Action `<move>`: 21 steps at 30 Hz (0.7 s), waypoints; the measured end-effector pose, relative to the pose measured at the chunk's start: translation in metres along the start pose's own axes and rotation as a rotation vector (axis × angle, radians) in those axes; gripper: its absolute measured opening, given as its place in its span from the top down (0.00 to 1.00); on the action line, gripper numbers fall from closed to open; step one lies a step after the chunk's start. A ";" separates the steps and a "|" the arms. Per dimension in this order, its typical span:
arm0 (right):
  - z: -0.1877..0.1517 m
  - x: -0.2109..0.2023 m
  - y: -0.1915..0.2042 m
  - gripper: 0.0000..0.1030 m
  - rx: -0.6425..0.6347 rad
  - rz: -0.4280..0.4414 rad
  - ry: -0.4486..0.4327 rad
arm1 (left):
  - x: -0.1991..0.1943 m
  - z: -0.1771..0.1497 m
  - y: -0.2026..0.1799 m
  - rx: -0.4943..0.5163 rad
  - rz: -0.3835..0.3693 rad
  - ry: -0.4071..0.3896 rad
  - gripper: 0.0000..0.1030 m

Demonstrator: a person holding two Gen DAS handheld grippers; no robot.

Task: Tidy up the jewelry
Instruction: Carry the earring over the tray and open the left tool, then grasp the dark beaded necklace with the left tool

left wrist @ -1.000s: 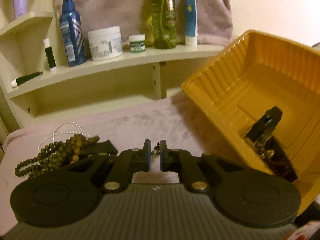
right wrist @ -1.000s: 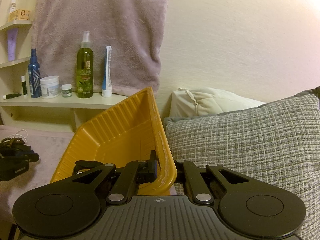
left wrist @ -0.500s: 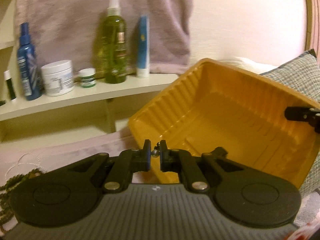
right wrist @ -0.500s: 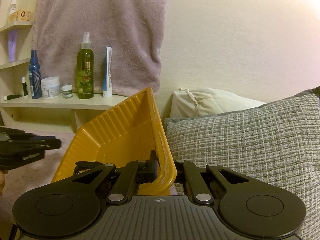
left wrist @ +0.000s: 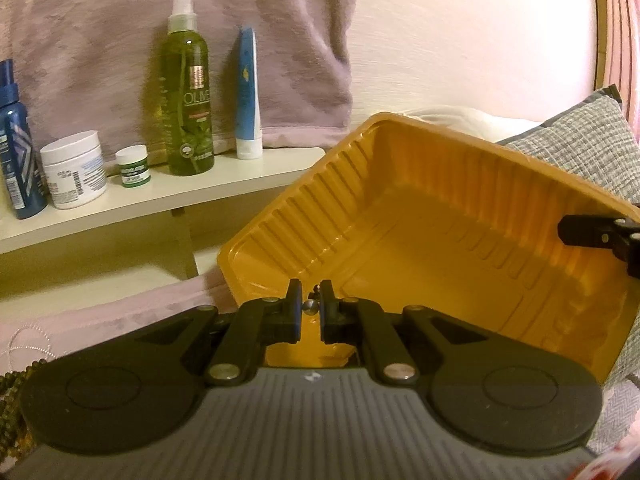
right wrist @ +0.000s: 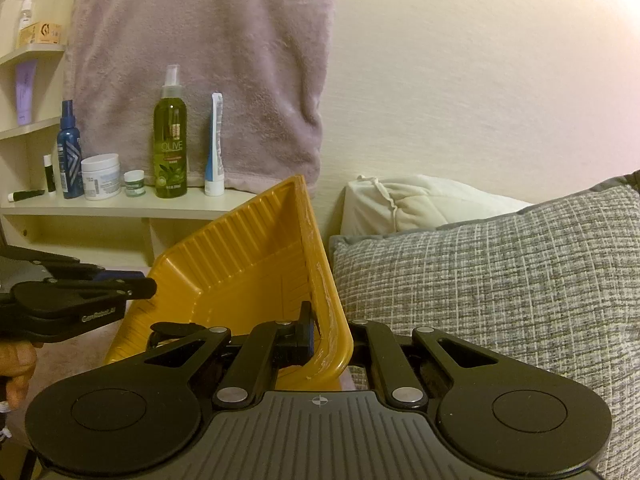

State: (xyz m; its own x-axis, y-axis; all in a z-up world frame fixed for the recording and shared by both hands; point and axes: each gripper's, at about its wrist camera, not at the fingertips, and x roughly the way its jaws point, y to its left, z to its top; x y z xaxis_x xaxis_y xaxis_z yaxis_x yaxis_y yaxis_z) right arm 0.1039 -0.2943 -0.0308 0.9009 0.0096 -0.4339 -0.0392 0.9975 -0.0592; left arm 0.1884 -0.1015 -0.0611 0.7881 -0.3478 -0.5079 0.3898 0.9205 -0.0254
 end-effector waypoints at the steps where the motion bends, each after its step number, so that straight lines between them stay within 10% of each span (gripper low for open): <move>1: 0.000 0.000 0.000 0.94 0.001 -0.001 0.000 | 0.000 0.000 -0.001 0.003 0.000 -0.002 0.93; 3: 0.000 0.000 0.000 0.94 0.001 0.000 0.000 | 0.001 0.000 -0.001 0.004 0.001 -0.002 0.92; 6: 0.000 0.000 0.000 0.94 0.001 0.000 0.000 | -0.001 -0.001 -0.001 0.007 0.017 -0.016 0.63; 21: -0.001 0.000 0.000 0.94 -0.001 0.001 -0.002 | -0.053 -0.022 0.040 -0.087 0.146 -0.047 0.64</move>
State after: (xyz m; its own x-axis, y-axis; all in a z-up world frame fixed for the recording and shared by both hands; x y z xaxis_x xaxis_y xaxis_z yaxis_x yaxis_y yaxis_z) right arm 0.1037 -0.2945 -0.0315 0.9018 0.0105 -0.4320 -0.0402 0.9974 -0.0598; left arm 0.1518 -0.0426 -0.0541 0.8558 -0.2150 -0.4704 0.2282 0.9732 -0.0296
